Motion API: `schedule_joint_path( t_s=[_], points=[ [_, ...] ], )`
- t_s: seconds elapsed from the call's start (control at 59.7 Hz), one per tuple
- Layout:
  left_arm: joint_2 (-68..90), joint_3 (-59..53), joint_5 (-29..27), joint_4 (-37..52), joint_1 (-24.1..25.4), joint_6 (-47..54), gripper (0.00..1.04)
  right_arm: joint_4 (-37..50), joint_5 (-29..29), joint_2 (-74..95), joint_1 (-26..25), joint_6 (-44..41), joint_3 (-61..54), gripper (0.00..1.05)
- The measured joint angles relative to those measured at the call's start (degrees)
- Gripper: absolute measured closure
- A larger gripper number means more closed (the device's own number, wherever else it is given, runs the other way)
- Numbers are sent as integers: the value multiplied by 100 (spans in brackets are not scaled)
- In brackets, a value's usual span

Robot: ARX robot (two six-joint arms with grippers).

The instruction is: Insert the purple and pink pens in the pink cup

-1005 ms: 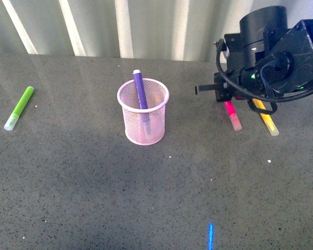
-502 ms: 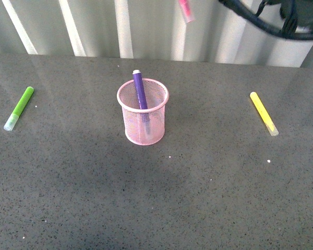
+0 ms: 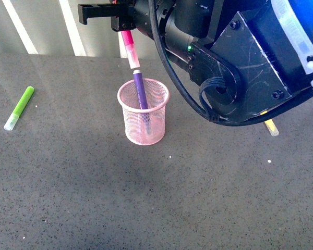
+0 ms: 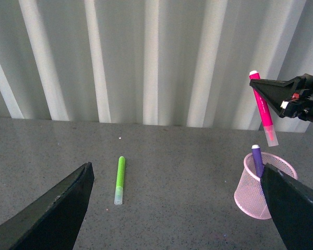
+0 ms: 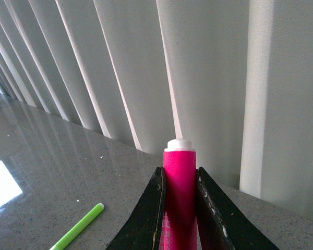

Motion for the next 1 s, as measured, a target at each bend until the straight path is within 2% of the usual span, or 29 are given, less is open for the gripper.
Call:
schedule_joint_path(
  t_s=[0.251,0.402,1.005],
  points=[
    [0,0,2,0,0,0,7,-304,-109,243,20,111,260,93],
    [0,0,2,0,0,0,7,-435,-22,452,-7,-142,260,93],
    [0,0,2,0,0,0,7,-575,-96,575,-103,-332,267,93]
  ],
)
